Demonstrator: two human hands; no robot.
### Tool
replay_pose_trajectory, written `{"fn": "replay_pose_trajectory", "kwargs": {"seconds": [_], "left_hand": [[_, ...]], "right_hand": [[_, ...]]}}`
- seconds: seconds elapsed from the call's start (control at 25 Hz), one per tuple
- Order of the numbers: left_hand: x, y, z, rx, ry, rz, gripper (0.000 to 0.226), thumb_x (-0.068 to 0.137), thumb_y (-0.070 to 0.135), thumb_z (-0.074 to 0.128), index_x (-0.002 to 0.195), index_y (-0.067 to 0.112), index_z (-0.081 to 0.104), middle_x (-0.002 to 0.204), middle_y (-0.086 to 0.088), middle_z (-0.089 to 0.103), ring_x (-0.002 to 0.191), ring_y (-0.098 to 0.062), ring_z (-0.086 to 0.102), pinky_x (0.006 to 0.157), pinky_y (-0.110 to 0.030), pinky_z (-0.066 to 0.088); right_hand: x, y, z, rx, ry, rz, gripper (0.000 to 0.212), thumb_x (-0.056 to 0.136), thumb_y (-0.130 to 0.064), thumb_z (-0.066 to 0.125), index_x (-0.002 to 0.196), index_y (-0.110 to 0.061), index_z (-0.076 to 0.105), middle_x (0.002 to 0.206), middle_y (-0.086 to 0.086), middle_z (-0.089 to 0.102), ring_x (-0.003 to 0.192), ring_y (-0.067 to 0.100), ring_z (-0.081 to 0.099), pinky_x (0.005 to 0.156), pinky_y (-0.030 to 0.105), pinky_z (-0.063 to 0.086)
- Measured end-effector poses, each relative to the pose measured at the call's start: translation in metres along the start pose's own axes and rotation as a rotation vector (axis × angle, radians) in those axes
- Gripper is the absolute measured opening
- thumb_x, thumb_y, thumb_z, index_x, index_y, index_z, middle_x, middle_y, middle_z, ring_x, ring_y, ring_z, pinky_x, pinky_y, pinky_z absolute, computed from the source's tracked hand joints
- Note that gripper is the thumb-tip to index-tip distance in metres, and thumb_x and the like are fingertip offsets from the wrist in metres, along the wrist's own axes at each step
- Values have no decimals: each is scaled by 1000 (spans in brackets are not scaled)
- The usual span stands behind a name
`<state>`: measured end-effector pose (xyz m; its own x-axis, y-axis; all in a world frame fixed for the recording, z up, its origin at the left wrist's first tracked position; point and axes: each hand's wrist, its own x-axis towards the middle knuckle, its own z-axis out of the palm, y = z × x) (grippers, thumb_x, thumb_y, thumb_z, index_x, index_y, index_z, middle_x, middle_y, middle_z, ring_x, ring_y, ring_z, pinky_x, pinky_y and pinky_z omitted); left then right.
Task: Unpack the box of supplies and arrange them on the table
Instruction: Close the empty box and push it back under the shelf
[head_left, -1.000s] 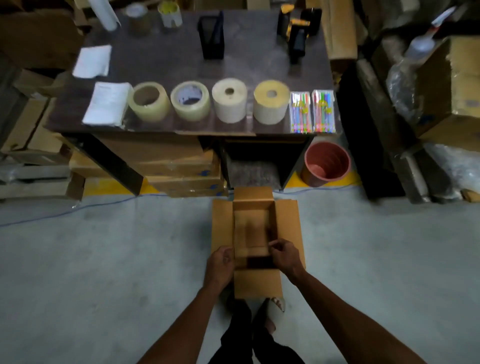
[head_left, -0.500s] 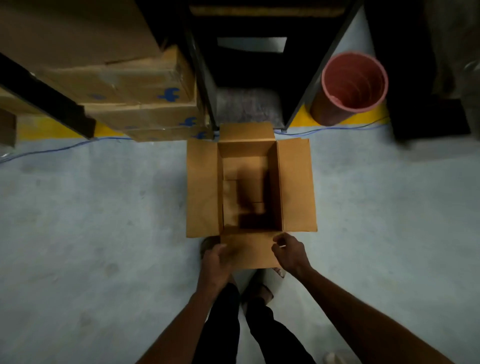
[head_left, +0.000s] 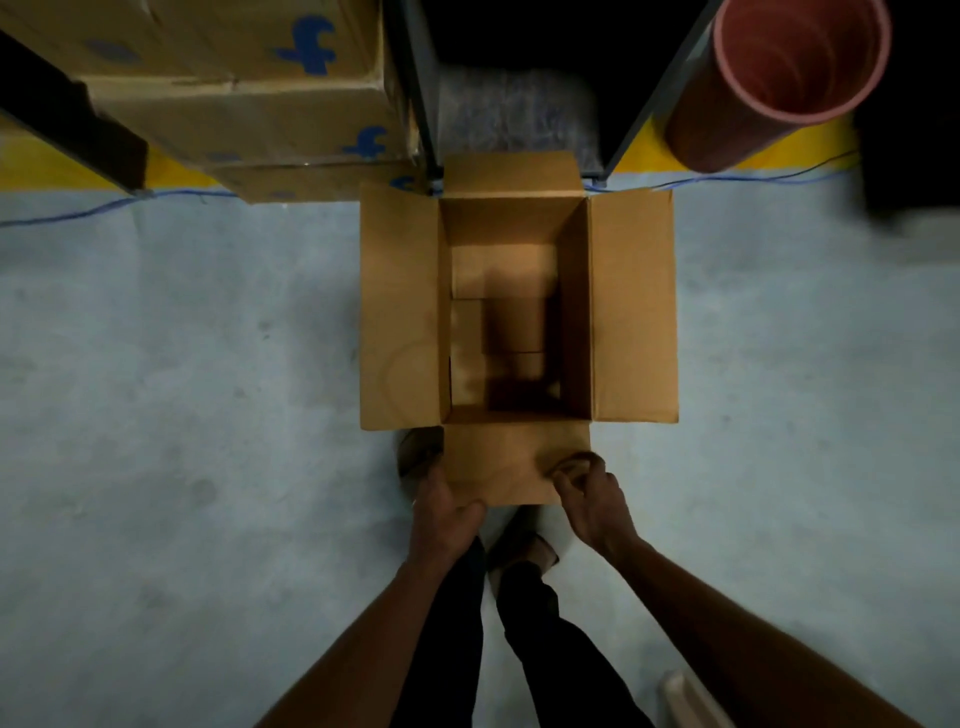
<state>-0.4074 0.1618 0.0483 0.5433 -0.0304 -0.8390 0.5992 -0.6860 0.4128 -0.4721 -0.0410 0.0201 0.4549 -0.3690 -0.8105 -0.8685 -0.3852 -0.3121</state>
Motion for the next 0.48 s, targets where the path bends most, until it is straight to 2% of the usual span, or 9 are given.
{"fn": "replay_pose_trajectory", "kwargs": {"seconds": [0.08, 0.16, 0.28, 0.36, 0.4, 0.48], "left_hand": [[-11, 10, -6, -69, 22, -5, 89, 65, 38, 64, 148, 22, 35, 131, -2, 53, 116, -22, 55, 96, -38, 48], [-13, 18, -11, -136, 61, -22, 87, 64, 34, 65, 146, 21, 37, 127, -5, 55, 112, -23, 56, 91, -36, 49], [-15, 26, -17, -222, 141, -30, 82, 64, 34, 71, 141, 24, 43, 123, -4, 56, 110, -24, 59, 88, -38, 52], [-16, 35, -20, -294, 199, 2, 75, 71, 28, 77, 139, 25, 44, 125, -2, 58, 108, -22, 62, 84, -33, 52], [-15, 39, -21, -326, 226, 25, 74, 73, 26, 77, 139, 27, 44, 127, -2, 58, 109, -21, 62, 85, -33, 53], [-13, 50, -23, -348, 255, 68, 81, 70, 30, 72, 143, 32, 37, 132, -1, 56, 115, -20, 59, 92, -38, 54]], "right_hand": [[-6, -2, -5, -9, 15, -33, 63, 84, -59, 51, 125, -11, 46, 116, 17, 61, 102, 35, 60, 83, 44, 54], [-10, -8, -14, -7, 26, -52, 48, 91, -46, 53, 121, -8, 49, 116, 18, 60, 99, 34, 58, 77, 37, 49], [-18, -17, -26, 95, 147, -95, 49, 97, -48, 42, 125, -9, 51, 113, 15, 61, 92, 25, 57, 67, 24, 43], [-22, -31, -38, 207, 218, -82, 40, 104, -40, 41, 131, -12, 49, 114, 10, 62, 94, 22, 59, 61, 14, 38], [-21, -39, -44, 267, 250, -76, 37, 105, -36, 40, 134, -13, 46, 113, 9, 64, 93, 22, 62, 61, 14, 40], [-17, -54, -55, 348, 313, -105, 36, 107, -31, 37, 140, -15, 39, 105, 11, 69, 83, 24, 67, 64, 24, 51]]}}
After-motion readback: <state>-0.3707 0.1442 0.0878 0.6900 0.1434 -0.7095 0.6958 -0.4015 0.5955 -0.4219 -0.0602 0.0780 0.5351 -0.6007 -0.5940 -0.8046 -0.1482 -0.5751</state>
